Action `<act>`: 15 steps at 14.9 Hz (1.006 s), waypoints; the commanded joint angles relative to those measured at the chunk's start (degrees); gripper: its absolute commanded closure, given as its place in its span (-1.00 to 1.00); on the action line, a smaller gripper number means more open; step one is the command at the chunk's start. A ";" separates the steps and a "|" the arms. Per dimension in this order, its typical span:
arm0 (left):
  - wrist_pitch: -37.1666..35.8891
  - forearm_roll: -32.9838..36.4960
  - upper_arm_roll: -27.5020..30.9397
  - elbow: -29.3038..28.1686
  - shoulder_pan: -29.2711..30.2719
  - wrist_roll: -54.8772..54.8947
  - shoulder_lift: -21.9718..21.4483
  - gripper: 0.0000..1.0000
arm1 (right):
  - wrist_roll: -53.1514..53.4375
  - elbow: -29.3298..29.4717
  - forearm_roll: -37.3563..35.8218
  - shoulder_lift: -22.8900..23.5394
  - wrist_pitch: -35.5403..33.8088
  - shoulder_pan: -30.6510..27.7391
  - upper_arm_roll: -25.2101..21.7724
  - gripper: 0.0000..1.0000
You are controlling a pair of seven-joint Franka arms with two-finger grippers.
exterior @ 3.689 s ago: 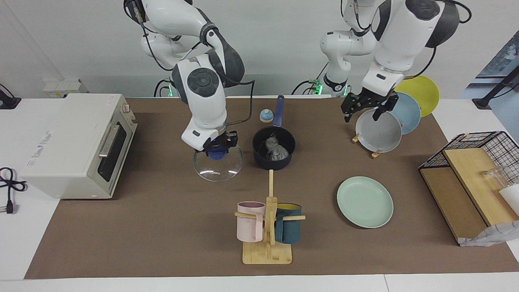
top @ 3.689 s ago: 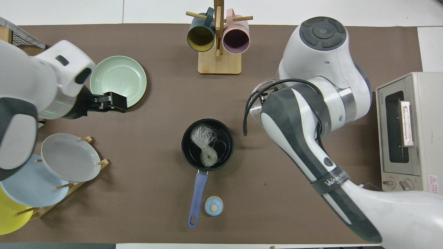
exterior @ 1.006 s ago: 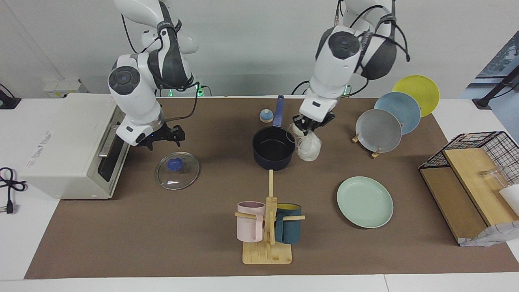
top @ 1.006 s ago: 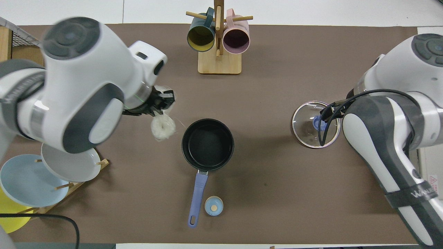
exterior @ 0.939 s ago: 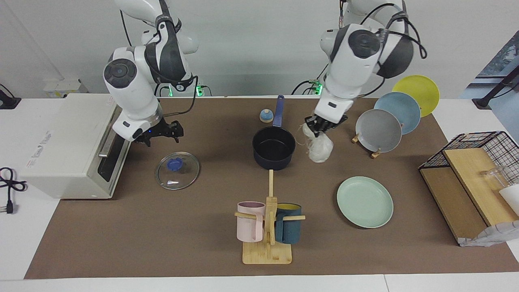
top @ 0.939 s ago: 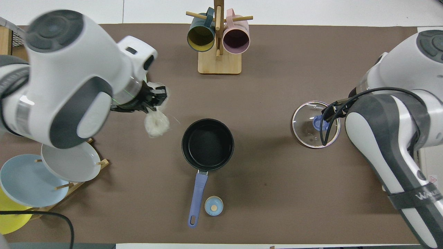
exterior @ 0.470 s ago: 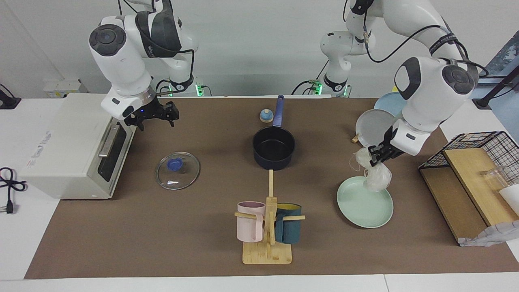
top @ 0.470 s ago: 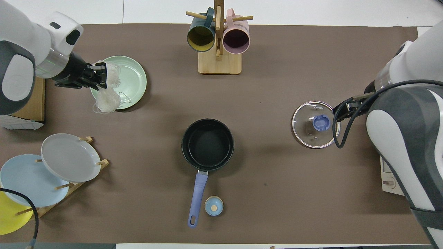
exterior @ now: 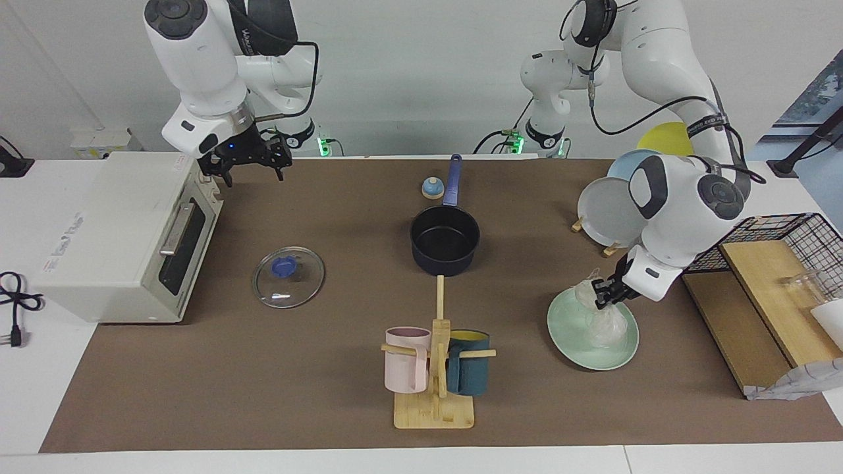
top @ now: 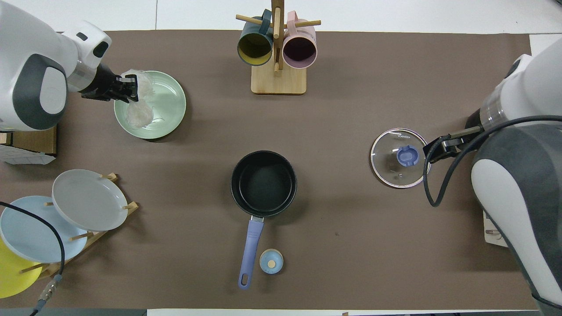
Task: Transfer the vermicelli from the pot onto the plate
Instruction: 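Open the left gripper over the plate while the right gripper withdraws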
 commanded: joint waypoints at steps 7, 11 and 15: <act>10.04 2.05 0.13 -5.51 0.32 7.73 0.95 1.00 | -0.20 -0.28 2.35 -0.26 -0.53 -5.43 -0.50 -1.00; 8.29 2.05 0.13 -5.07 0.32 8.09 0.16 -1.00 | -0.19 -0.46 2.44 -0.26 -0.71 -0.67 -6.13 -1.00; 0.67 1.97 0.22 -4.37 0.32 7.04 -5.71 -1.00 | 0.16 -1.16 2.01 -1.23 -2.82 -0.93 -6.31 -1.00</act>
